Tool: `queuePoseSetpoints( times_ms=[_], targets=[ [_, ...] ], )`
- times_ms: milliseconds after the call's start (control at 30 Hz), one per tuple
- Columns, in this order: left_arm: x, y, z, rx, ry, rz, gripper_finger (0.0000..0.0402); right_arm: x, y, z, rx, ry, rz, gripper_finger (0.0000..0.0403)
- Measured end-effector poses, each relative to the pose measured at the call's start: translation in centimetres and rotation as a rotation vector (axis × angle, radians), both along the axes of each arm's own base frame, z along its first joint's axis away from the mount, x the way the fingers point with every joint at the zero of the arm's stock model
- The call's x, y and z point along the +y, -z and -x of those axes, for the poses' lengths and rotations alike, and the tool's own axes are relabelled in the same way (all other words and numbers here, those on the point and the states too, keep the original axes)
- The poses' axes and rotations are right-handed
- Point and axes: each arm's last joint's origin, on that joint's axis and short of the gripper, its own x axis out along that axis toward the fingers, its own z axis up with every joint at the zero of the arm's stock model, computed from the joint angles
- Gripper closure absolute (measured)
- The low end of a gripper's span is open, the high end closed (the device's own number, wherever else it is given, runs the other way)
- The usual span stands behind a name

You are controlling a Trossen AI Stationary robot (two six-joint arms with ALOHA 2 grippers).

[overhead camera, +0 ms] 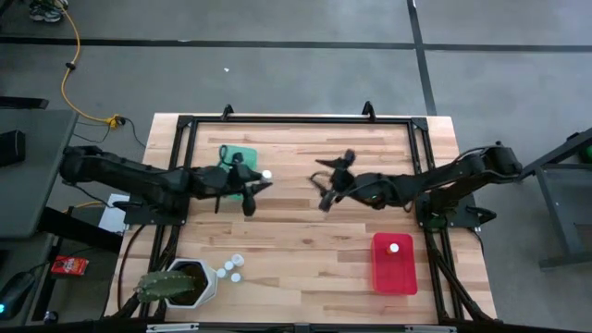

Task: Pick and place medicine bottles into bin by pill shape (circle, oval)
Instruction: Put the green capsule bottle into the blue bin

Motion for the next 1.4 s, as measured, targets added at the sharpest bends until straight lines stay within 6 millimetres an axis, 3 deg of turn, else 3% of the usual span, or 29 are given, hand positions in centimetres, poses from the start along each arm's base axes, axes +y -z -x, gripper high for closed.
queuePoseSetpoints(
  times_ms=[233,400,700,933,1400],
  targets=[
    [-0.1,0.2,3.1,-0.062,-0.049,0.037,0.0312,-3.1,1.8,5.5,-0.172,0.097,-0.109,0.0151],
    [0.2,0.7,4.1,-0.009,-0.189,0.080,0.0312,-4.5,2.4,7.6,-0.243,0.096,-0.210,0.0151],
    [2.2,4.2,6.7,0.227,-0.544,0.326,0.0312,-4.9,2.6,7.9,-0.263,0.043,-0.276,0.0151],
    [3.0,5.9,7.2,0.376,-0.588,0.462,0.0312,-5.0,2.6,7.9,-0.266,0.050,-0.276,0.0151],
    [3.8,6.8,6.7,0.442,-0.585,0.429,0.0293,-5.0,2.6,7.9,-0.269,0.051,-0.281,0.0151]
  ],
)
